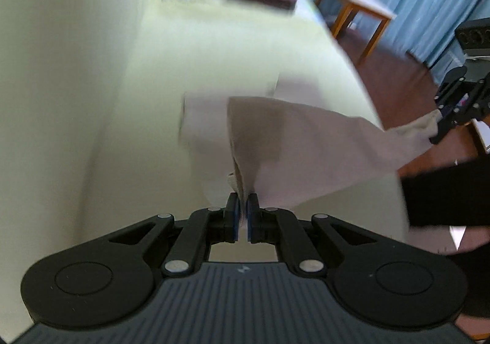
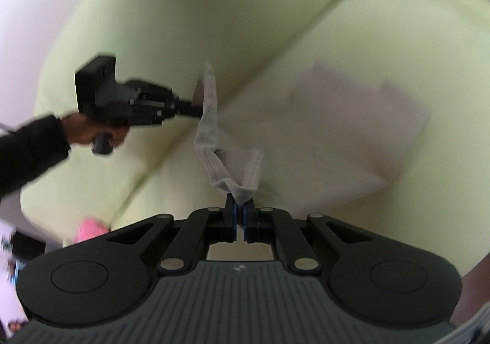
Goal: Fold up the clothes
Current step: 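Lift the shirt with both grippers and fold one side over the other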
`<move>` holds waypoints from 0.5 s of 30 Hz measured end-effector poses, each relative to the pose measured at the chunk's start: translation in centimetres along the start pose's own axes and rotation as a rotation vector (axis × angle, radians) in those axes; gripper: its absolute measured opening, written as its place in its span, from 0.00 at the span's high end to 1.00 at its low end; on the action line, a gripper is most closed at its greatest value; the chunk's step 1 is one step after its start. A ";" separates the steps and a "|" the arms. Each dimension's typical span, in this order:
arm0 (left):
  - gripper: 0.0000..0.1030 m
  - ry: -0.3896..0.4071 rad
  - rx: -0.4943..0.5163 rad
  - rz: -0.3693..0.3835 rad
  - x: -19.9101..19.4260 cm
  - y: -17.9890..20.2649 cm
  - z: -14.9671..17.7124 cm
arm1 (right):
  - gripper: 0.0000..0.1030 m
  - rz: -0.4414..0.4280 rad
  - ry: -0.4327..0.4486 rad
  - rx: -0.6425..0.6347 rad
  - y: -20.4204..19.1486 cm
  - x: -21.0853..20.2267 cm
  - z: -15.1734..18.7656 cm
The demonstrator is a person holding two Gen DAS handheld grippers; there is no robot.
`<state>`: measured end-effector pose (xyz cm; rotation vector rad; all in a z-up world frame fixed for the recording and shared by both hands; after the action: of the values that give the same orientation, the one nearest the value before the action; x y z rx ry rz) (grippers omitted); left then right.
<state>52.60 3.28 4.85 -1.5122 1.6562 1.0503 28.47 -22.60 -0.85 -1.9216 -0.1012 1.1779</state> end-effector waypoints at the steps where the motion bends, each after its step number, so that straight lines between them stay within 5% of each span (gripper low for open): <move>1: 0.99 -0.012 -0.025 0.000 0.4 0.4 1.5 | 0.97 -0.006 -0.035 -0.009 0.1 1.3 0.6; 7: 0.99 -0.042 -0.101 -0.017 1.5 0.9 4.0 | 0.97 -0.025 -0.144 -0.040 -0.1 4.5 0.9; 15: 0.99 -0.025 -0.075 -0.011 2.6 -2.0 0.1 | 0.97 -0.020 -0.112 -0.053 -1.7 3.0 -1.0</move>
<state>54.26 2.14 2.28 -1.5482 1.6060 1.1327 31.49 -20.77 -1.48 -1.8956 -0.2134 1.2807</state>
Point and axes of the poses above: each gripper's, at about its wrist camera, not at the fingertips, and x roughly the way its jaws point, y to its right, z to its underside, the point moved 4 cm from there along x, roughly the way its jaws point, and after that the axes turned 12 degrees about x, right-handed, at the moved point
